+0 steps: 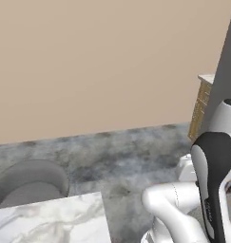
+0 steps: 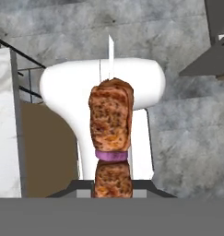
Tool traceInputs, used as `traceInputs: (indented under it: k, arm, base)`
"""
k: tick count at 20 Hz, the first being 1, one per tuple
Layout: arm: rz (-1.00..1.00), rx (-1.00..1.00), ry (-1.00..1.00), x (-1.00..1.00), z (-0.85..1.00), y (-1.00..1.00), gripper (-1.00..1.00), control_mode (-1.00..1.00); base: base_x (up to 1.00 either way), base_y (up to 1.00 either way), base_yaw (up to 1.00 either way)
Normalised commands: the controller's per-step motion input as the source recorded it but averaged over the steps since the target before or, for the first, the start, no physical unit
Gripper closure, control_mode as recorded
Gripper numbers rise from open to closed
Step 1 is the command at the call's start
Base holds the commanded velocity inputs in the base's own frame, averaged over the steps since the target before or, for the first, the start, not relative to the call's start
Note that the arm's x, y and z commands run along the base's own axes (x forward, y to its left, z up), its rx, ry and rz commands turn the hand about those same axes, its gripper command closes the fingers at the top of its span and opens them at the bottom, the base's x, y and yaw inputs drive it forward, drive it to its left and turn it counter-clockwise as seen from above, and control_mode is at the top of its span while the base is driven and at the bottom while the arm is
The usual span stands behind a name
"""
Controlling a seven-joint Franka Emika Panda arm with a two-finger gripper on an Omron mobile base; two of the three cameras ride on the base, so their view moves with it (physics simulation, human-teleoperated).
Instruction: Store the kebab skewer in the freezer for long-term storage. Close the freezer door after placing the cooked food.
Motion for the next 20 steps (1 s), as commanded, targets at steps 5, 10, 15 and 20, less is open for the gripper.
traceInputs:
  k: [5,10,15,20]
  arm:
    - [0.00,0.00,0.00,0.00,0.00,0.00,1.00,1.00]
    - [0.00,0.00,0.00,0.00,0.00,0.00,1.00,1.00]
    - [0.00,0.00,0.00,0.00,0.00,0.00,1.00,1.00]
    - [0.00,0.00,0.00,0.00,0.00,0.00,1.00,1.00]
  base:
    - [0.91,0.00,0.06]
    - [1.00,0.00,0.00]
    - [1.00,0.00,-0.02]
    - [0.99,-0.01,-0.36]
